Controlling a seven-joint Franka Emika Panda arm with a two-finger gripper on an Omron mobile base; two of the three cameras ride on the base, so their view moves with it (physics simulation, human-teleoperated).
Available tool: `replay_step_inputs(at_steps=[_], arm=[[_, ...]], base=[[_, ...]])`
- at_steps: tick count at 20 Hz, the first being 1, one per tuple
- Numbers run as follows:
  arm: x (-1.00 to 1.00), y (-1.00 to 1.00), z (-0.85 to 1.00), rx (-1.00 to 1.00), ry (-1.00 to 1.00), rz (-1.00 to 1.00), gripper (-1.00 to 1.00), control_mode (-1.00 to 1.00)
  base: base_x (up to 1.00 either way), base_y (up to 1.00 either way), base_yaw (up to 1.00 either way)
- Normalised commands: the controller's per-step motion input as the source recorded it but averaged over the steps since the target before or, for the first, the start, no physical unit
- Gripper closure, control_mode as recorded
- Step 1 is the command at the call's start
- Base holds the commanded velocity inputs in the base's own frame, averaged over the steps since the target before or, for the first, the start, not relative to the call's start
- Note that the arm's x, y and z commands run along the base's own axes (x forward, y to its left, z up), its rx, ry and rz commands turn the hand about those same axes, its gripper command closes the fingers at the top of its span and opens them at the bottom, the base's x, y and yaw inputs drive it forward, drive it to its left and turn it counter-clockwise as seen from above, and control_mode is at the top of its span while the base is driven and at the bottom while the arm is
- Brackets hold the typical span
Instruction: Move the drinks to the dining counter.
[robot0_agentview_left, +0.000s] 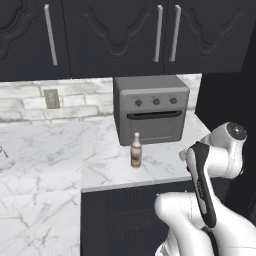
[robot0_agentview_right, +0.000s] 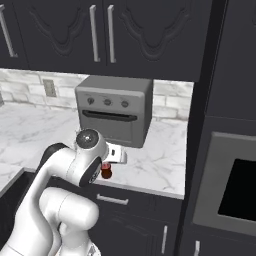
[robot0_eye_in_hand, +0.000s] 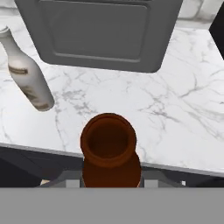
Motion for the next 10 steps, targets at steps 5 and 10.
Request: replay_step_inputs(at_steps=[5, 10], arm=[[0.0, 0.0, 0.0, 0.0, 0.0, 0.0, 1.0, 1.0], [0.0, 0.0, 0.0, 0.0, 0.0, 0.0, 1.0, 1.0]], base=[[-1.0, 0.0, -0.07], [-0.96, -0.16, -0.17]])
